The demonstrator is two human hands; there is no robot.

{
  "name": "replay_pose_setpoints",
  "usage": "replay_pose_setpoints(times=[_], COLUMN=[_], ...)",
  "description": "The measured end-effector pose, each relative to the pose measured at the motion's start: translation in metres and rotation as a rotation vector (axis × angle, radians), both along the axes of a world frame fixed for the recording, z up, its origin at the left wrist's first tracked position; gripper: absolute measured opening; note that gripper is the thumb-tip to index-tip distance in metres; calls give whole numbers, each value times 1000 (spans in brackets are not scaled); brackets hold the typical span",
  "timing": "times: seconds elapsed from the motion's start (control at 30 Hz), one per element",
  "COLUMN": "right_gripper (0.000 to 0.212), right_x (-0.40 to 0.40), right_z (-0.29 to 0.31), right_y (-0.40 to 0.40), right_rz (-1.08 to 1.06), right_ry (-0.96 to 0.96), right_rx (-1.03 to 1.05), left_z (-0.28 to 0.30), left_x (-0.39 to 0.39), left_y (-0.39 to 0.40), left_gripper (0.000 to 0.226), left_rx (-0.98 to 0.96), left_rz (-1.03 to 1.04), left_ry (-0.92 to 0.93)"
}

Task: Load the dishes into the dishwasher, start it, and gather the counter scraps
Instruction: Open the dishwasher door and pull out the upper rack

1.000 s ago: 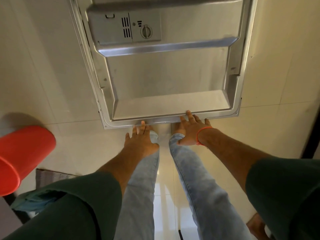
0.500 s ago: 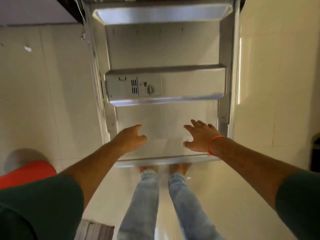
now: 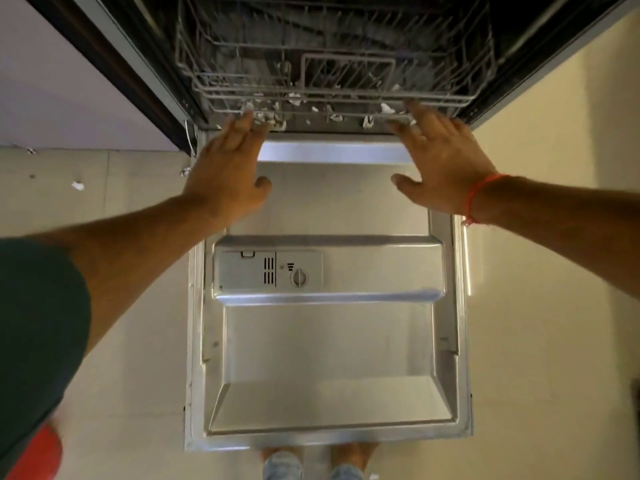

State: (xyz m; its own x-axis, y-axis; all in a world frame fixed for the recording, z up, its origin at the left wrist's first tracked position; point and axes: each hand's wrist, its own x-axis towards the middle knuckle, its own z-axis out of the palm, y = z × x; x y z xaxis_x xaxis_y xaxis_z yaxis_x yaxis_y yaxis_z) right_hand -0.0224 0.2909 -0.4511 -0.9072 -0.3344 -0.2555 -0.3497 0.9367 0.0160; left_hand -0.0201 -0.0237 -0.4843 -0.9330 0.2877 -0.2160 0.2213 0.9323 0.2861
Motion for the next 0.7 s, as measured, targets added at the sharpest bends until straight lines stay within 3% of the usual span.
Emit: replay_pose_setpoints(times=[0.1, 0.23, 0.4, 0.7], right_gripper=[97, 107, 112, 114], right_x=[-27, -64, -81, -60], right_z=[5, 3, -12, -8], right_y=[-1, -1, -12, -14], right_rz=[-186, -342, -273, -274], right_ry=[14, -214, -342, -303], right_rx=[-66, 17, 78, 121], left_z=[4, 1, -4, 5], left_x=[-27, -64, -84, -69], left_y=[-5, -7, -7, -1], left_gripper=[87, 93, 94, 102], left_rx=[-63, -127, -249, -285], left_rz=[-21, 62, 41, 56], left_ry=[104, -14, -84, -164])
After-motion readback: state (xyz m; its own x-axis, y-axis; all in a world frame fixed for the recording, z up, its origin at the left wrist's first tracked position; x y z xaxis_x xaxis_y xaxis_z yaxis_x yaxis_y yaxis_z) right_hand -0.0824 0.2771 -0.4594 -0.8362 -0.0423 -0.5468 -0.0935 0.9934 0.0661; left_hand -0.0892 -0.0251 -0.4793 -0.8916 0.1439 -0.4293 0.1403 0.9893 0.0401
